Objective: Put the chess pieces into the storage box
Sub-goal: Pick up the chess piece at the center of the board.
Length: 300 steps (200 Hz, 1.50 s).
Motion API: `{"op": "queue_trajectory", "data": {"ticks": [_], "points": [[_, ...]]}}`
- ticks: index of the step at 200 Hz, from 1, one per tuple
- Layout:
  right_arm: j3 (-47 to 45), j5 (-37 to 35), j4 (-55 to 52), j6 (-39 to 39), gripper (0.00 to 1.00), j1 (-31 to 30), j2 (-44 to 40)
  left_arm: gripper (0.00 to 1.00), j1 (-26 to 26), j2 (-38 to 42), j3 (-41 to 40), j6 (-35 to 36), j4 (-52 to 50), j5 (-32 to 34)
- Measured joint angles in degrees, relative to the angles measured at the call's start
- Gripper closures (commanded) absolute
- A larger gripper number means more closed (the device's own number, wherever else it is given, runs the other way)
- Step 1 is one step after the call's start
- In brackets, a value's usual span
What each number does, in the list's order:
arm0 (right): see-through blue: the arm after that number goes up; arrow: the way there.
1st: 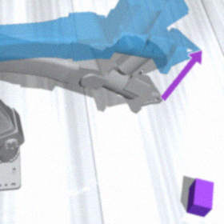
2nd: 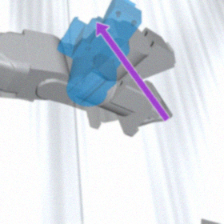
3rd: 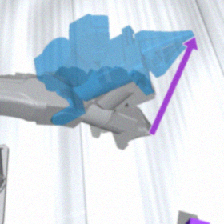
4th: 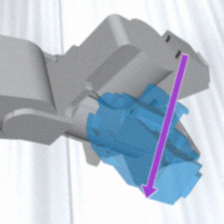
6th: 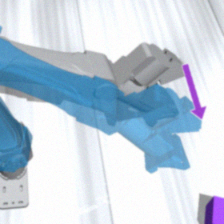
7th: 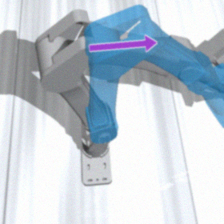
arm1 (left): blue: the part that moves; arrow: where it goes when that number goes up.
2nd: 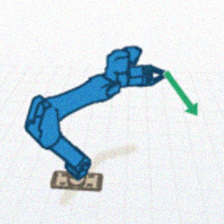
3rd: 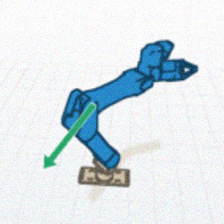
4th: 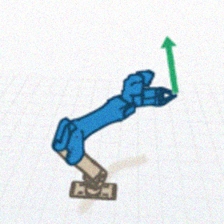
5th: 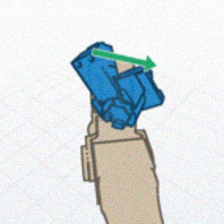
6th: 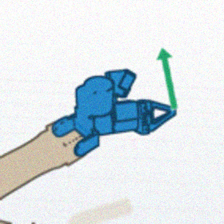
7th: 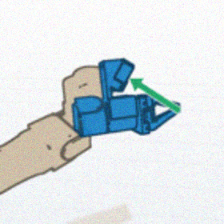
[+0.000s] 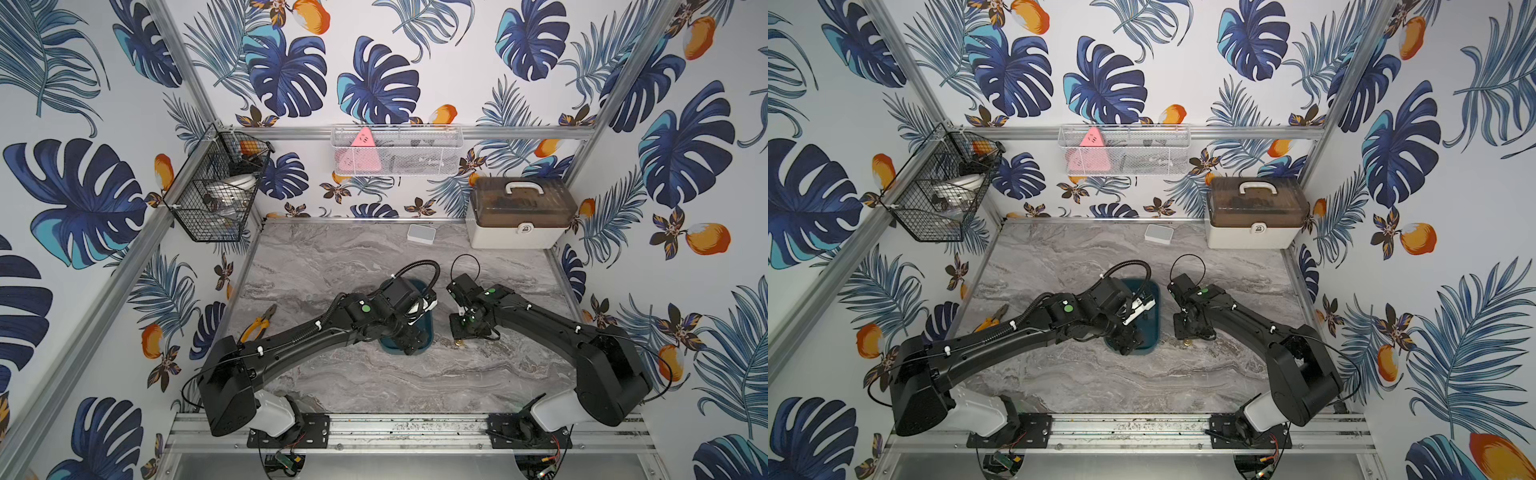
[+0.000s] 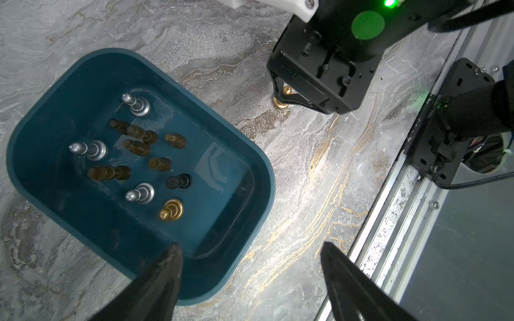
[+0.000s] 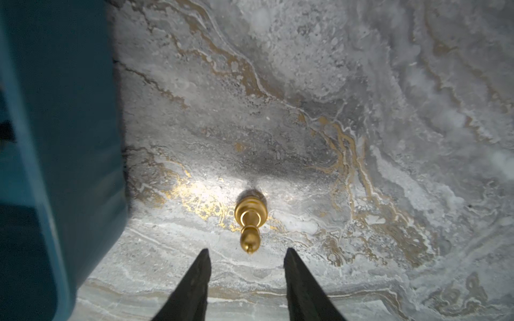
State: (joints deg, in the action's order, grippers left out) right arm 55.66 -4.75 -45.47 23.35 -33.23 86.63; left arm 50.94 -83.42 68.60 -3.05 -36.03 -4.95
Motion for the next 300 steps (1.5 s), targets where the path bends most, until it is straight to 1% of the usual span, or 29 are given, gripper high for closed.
{"op": "queue_trajectory", "data": {"ticks": [34, 69, 88, 104, 122, 169, 237, 261, 280, 300], "points": [[-1.3, -0.3, 1.0, 0.0, 0.58, 0.0, 2.0, 0.18, 0.1, -0.4, 0.0, 0.0, 0.0, 0.0], [-1.6, -0.2, 2.6, 0.1, 0.67, 0.0, 3.0, 0.18, 0.3, -0.7, 0.0, 0.0, 0.0, 0.0], [-1.7, 0.3, 3.4, 0.1, 0.68, 0.0, 3.2, 0.18, 0.4, -0.7, 0.0, 0.0, 0.0, 0.0], [-1.9, 0.4, 3.9, 0.1, 0.72, 0.0, 3.7, 0.18, 0.4, -0.8, 0.0, 0.0, 0.0, 0.1], [-2.0, 0.6, 4.3, 0.1, 0.74, 0.0, 4.3, 0.18, 0.4, -0.8, 0.0, 0.0, 0.0, 0.1], [-2.1, 0.7, 4.8, 0.1, 0.85, 0.0, 4.5, 0.17, 0.5, -0.9, 0.0, 0.0, -0.1, 0.1], [-1.8, 0.7, 4.7, 0.0, 0.87, 0.0, 4.0, 0.16, 0.5, 0.3, -0.2, -0.1, 0.1, 0.5], [0.2, 0.5, 3.9, -0.1, 0.87, 0.0, 2.4, 0.16, 0.1, 1.7, -1.0, -0.7, 0.6, 0.7], [2.8, 0.1, 2.8, -0.5, 0.88, 0.0, 1.0, 0.16, -1.8, 2.5, -1.5, -1.6, 1.1, 0.0], [6.5, -0.8, 1.2, -0.6, 0.88, -0.7, 0.0, 0.17, -6.0, 3.1, -2.3, -3.3, 2.2, -1.7]]}}
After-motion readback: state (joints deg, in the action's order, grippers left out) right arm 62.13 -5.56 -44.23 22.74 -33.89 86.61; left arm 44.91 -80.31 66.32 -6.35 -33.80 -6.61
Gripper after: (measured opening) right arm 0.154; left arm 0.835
